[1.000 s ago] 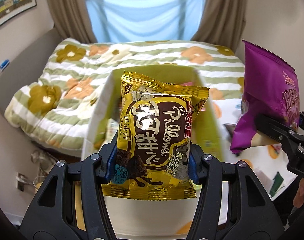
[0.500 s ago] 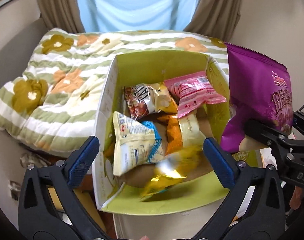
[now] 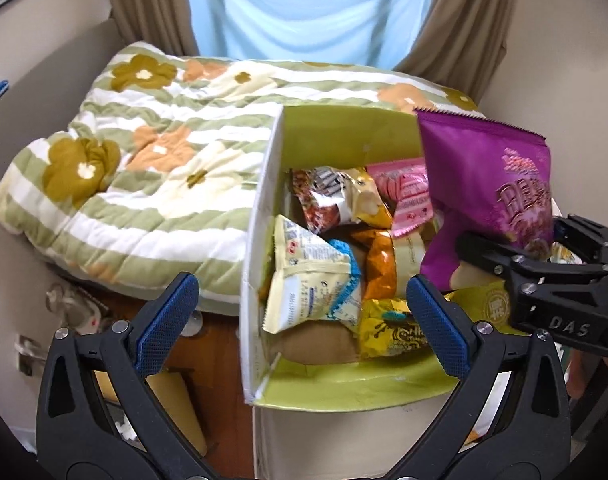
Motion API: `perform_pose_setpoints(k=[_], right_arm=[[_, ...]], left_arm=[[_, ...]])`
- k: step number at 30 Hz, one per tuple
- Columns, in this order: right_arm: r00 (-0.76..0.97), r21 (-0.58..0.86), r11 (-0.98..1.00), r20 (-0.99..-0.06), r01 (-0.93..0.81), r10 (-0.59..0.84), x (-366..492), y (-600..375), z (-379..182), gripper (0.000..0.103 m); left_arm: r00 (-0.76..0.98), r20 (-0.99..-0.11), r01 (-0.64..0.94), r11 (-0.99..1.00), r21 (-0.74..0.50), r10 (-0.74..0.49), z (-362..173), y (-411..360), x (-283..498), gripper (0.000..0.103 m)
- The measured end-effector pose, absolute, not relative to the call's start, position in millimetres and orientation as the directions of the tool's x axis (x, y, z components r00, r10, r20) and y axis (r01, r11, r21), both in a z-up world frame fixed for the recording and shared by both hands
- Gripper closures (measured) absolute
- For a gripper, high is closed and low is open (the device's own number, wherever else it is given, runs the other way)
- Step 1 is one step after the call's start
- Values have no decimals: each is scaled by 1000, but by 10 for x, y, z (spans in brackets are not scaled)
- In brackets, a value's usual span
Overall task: Organize snacks
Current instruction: 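Carry both bags over the box and release them inside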
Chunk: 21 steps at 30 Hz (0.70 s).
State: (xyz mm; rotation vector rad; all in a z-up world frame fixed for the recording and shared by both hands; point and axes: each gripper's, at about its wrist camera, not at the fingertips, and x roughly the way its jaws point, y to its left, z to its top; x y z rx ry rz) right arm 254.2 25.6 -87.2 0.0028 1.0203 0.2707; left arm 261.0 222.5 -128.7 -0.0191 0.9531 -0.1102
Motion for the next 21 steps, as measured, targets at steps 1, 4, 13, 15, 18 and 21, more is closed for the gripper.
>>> perform_pose_setpoints(k=[1,4,13,15,18,21], right_arm=[[495,132,964,-837,-232,234,2567,272,-890,33],[524,132,963,-818,-233,239,2613,282,-943,5],[562,131,955,-783,-267,265,2476,216,-938,1],[570,132,957,-779,-260,262,2425,201,-890,1],[579,139,959,-772,-248,262,2359,156,-793,1],[598,140,963,-761,-229,253,2270,93,-687,1]], left_arm=[[574,-813,77,995,-62,-95,-1285,2240,2623,0],[575,-814,52,996,-70,-87,-1282,2284,2637,0],[568,-820,32,997,-65,-72,-1273,2300,2583,0],[577,-814,35,997,-65,-74,-1223,2287,2550,0],[597,-799,43,997,-65,-78,-1114,2258,2487,0],[613,-786,52,997,-62,-81,-1012,2219,2416,0]])
